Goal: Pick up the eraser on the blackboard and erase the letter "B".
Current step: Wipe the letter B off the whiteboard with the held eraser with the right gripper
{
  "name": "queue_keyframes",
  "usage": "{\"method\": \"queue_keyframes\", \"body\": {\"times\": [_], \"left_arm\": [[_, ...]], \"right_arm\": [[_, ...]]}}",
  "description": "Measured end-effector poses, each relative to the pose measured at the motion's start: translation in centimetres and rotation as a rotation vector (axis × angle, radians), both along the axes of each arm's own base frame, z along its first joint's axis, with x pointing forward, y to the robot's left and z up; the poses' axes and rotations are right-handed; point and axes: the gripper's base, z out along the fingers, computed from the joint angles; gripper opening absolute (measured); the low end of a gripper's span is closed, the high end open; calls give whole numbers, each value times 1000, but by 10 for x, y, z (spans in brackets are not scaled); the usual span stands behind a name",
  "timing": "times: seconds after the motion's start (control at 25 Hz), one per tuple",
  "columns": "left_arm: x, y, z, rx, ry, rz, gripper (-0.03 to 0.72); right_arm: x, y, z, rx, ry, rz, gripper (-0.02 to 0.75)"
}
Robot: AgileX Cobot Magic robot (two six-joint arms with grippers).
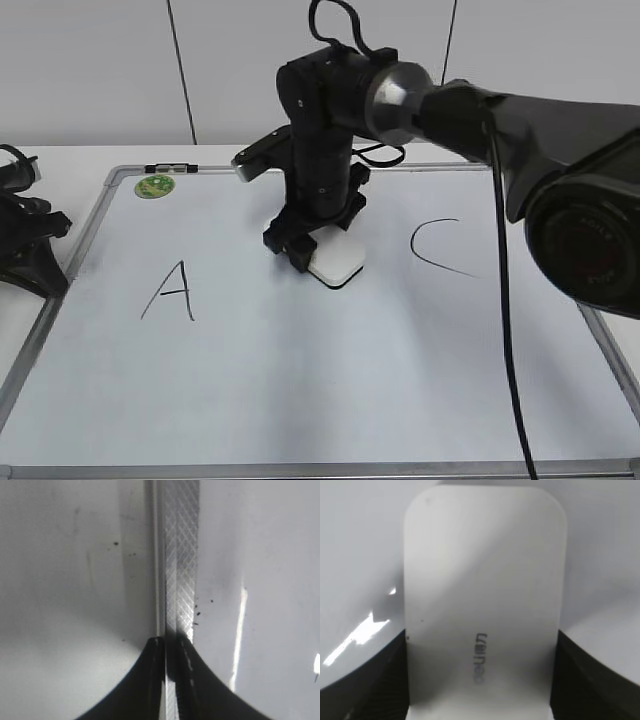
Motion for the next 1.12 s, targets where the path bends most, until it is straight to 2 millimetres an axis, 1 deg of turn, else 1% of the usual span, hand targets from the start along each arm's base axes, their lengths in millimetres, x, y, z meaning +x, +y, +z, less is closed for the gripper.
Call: {"method": "queue_keyframes", "body": {"times": [0.08, 0.16, 0.52, 0.84, 1.12], "left_arm": [[0, 0, 0, 0, 0, 0, 33], [0, 0, 0, 0, 0, 0, 33], [0, 0, 0, 0, 0, 0, 33], [0, 0, 0, 0, 0, 0, 33], [0, 0, 0, 0, 0, 0, 33]], "right_arm": [[-6, 9, 0, 4, 2, 21, 523], [-9, 14, 0, 11, 8, 30, 524], [-8, 12, 0, 6, 5, 30, 526], [-1, 1, 0, 36, 23, -9, 527], [12, -21, 0, 42, 26, -60, 527]]}}
